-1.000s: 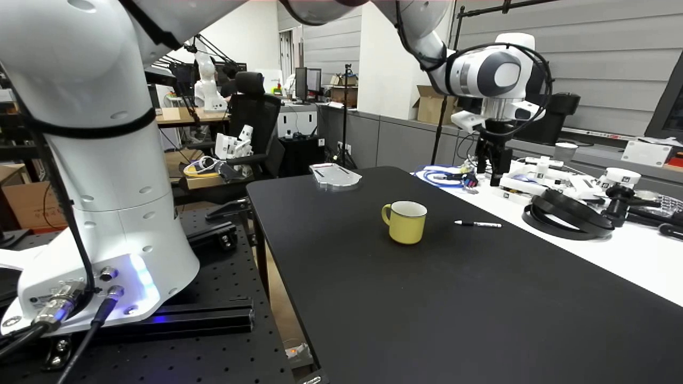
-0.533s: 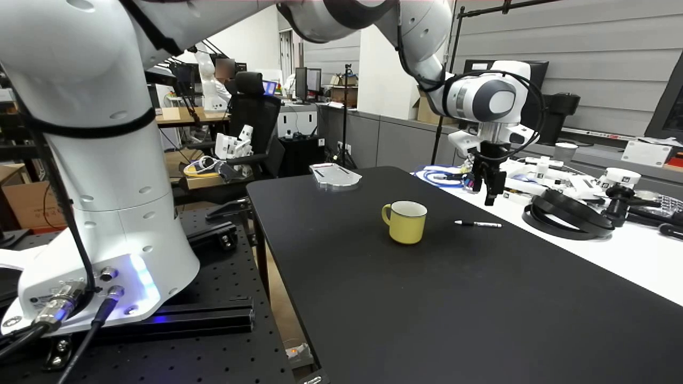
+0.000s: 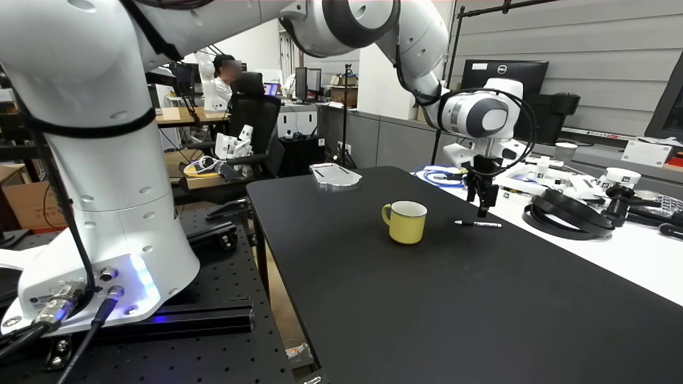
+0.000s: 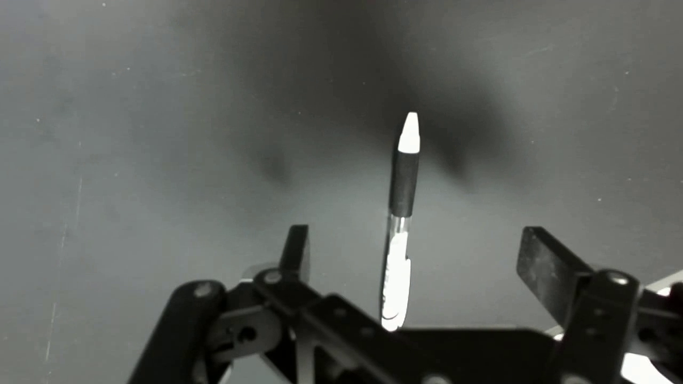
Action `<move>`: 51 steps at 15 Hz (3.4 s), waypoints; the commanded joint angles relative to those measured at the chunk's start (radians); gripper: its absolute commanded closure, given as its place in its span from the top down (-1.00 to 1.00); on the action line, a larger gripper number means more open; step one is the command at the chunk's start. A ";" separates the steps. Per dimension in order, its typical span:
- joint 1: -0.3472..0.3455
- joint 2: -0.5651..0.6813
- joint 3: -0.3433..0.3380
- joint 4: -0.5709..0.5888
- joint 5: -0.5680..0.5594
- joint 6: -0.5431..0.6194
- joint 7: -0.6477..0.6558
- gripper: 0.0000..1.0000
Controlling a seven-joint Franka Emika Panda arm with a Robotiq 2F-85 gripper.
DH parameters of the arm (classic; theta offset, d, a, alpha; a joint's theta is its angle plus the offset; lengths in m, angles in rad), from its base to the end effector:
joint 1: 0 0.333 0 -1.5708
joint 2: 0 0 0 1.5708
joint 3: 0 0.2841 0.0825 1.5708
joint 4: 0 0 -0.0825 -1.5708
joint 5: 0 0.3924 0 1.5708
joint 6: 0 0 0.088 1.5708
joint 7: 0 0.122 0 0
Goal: Put the pen in the cup
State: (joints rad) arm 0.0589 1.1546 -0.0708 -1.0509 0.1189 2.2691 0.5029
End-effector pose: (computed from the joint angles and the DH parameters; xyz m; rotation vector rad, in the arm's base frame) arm 0.7540 0.0115 0.0911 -2.9812 0.8315 -0.0880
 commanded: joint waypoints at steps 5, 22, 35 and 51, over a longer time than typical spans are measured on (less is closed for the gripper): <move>0.006 0.074 0.002 0.080 0.009 0.018 0.013 1.00; 0.018 0.137 -0.012 0.138 -0.002 0.014 0.029 -0.37; 0.001 0.046 -0.060 0.211 -0.020 -0.225 0.095 -0.94; -0.180 0.060 0.071 0.487 0.163 -1.254 0.091 -0.94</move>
State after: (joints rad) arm -0.0890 1.1548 -0.0431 -0.6525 0.2169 1.1409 0.5517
